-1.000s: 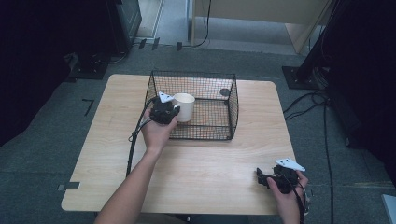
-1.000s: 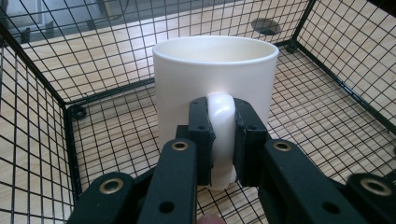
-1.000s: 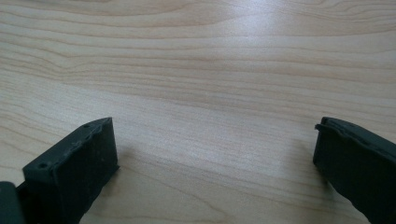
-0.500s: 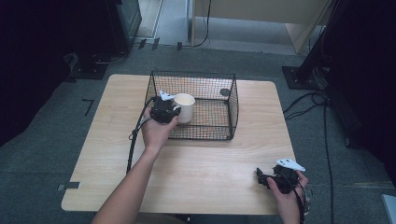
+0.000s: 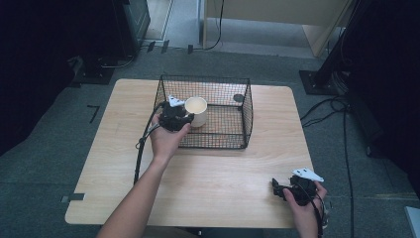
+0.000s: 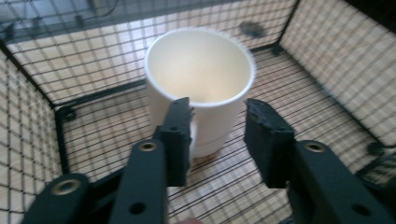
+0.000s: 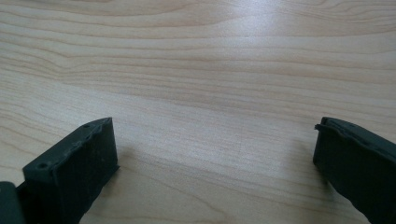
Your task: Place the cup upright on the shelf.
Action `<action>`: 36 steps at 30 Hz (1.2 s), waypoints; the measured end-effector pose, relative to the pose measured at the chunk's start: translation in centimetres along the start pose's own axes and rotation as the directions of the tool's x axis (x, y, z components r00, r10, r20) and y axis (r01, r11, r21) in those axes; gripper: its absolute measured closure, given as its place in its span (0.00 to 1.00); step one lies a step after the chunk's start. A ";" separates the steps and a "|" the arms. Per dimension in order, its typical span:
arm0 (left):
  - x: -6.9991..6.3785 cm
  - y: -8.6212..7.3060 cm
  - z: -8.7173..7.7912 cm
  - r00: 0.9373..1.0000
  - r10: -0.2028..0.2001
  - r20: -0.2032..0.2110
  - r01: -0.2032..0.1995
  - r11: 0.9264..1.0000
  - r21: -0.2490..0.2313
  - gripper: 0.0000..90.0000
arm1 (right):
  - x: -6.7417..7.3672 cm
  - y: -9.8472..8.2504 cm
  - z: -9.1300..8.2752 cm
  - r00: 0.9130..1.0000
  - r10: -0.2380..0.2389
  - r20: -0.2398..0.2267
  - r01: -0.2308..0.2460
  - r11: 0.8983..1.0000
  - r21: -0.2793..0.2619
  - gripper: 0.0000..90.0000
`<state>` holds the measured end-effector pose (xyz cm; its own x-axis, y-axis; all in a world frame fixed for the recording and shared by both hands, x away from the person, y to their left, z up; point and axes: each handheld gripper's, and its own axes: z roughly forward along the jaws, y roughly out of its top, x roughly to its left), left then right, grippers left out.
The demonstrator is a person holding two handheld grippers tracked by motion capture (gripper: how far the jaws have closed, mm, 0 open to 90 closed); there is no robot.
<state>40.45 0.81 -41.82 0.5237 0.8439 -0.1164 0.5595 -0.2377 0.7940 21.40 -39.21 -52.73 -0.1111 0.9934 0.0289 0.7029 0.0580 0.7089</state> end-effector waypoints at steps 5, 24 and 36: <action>-0.8 0.2 -1.6 0.999 0.015 0.034 -0.015 1.000 -0.017 0.32 | 0.0 0.0 0.0 1.000 0.000 0.000 0.000 1.000 0.000 0.00; -1.0 -3.2 -8.3 0.998 0.007 0.058 -0.002 0.996 -0.090 0.00 | 0.0 0.0 0.0 1.000 0.000 0.000 0.000 1.000 0.000 0.00; -0.1 -7.1 -10.8 1.000 -0.005 0.023 0.007 0.994 -0.107 0.00 | 0.0 0.0 0.0 1.000 0.000 0.000 0.000 1.000 0.000 0.00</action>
<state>29.52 7.61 -40.97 0.5360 0.8335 -0.1339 0.4912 -0.1789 0.8525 21.40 -39.21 -52.72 -0.1113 0.9934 0.0288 0.7031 0.0582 0.7087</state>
